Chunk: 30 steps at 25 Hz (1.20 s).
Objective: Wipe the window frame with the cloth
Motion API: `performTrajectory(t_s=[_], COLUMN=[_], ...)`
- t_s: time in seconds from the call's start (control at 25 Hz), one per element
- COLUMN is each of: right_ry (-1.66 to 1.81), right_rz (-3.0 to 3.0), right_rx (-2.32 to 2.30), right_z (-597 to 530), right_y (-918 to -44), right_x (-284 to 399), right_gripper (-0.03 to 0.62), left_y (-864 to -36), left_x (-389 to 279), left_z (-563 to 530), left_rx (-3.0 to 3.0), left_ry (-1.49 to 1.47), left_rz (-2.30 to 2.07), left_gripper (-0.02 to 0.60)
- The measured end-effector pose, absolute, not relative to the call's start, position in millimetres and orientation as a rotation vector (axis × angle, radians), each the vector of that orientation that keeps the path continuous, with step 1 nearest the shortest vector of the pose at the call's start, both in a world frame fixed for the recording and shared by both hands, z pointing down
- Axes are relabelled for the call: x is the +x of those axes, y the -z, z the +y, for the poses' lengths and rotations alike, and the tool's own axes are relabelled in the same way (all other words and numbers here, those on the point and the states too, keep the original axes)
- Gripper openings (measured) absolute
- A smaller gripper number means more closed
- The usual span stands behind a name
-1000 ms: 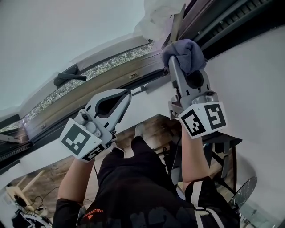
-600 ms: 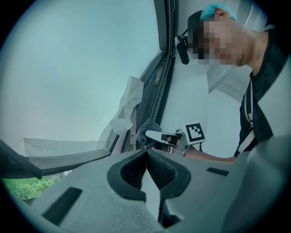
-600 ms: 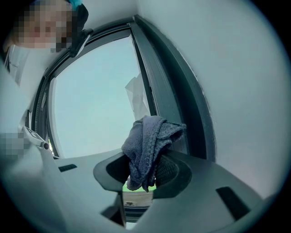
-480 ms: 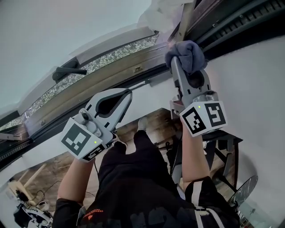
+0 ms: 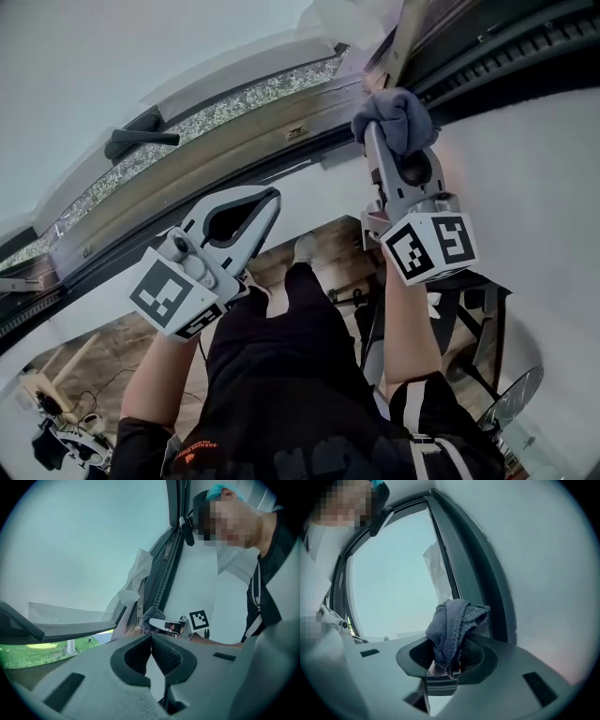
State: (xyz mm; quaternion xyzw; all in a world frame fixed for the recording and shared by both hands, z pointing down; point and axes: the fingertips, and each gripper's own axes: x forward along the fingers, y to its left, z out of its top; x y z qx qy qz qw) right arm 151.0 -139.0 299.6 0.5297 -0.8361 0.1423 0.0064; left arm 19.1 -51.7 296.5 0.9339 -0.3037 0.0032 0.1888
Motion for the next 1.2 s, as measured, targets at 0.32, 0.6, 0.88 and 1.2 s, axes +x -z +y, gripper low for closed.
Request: performTrajectory(t_s=[0.32, 0.6, 0.88, 1.2], right_ry=[-0.521, -0.579, -0.615, -0.614], right_rz=[-2.568, -2.522, -2.488, -2.475], right_rx=[1.682, 1.676, 1.682, 1.701], right_z=[-136, -137, -136, -132], right_y=[-332, -364, -390, -398], right_x=[158, 161, 163, 164], right_gripper=[0.114, 0.115, 0.114, 0.114], left_y=[-313, -324, -338, -346], left_x=[22, 22, 22, 23], left_z=[-48, -46, -44, -38], left_rx=[2.6, 2.583, 2.564, 2.553], left_ry=[-0.031, -0.045, -0.062, -0.07], left_rz=[-0.841, -0.84, -0.834, -0.816], left_gripper=[0.02, 0.02, 0.02, 0.02])
